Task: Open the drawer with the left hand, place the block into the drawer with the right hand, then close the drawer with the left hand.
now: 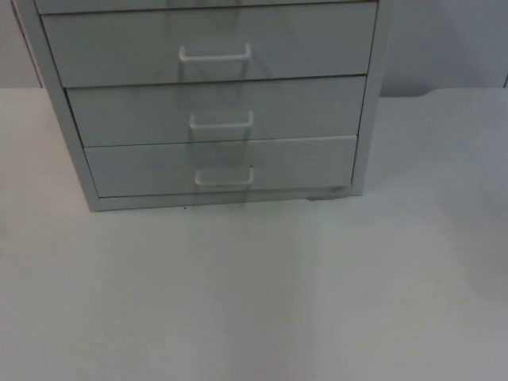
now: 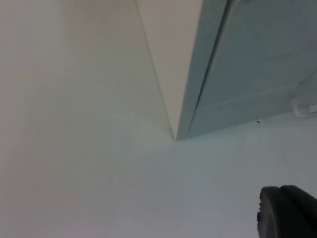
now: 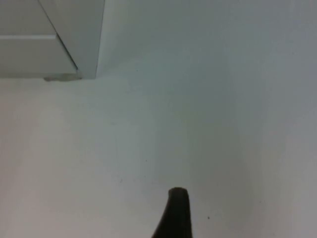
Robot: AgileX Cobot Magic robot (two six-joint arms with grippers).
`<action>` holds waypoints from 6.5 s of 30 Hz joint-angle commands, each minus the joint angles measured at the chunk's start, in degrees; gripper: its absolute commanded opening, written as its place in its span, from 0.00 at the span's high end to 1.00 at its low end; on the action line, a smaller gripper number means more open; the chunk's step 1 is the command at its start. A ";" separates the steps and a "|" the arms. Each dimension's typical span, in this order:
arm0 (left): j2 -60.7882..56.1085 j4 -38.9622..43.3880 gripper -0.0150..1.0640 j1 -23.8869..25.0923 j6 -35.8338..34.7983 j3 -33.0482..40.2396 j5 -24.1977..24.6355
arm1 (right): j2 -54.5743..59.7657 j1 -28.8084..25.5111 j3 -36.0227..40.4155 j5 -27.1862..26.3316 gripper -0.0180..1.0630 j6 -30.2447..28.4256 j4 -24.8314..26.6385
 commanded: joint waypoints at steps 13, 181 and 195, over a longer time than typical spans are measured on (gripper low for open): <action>-16.62 -3.62 0.99 0.12 4.69 0.29 4.50 | -12.32 -0.15 0.10 -1.24 0.35 -3.93 0.39; -65.00 8.50 0.01 0.12 -10.25 21.36 25.89 | -56.03 -12.45 11.64 25.67 0.01 -13.68 10.46; -65.00 8.50 0.01 0.70 -10.25 21.36 25.89 | -56.03 -14.20 11.64 25.67 0.01 -13.68 10.46</action>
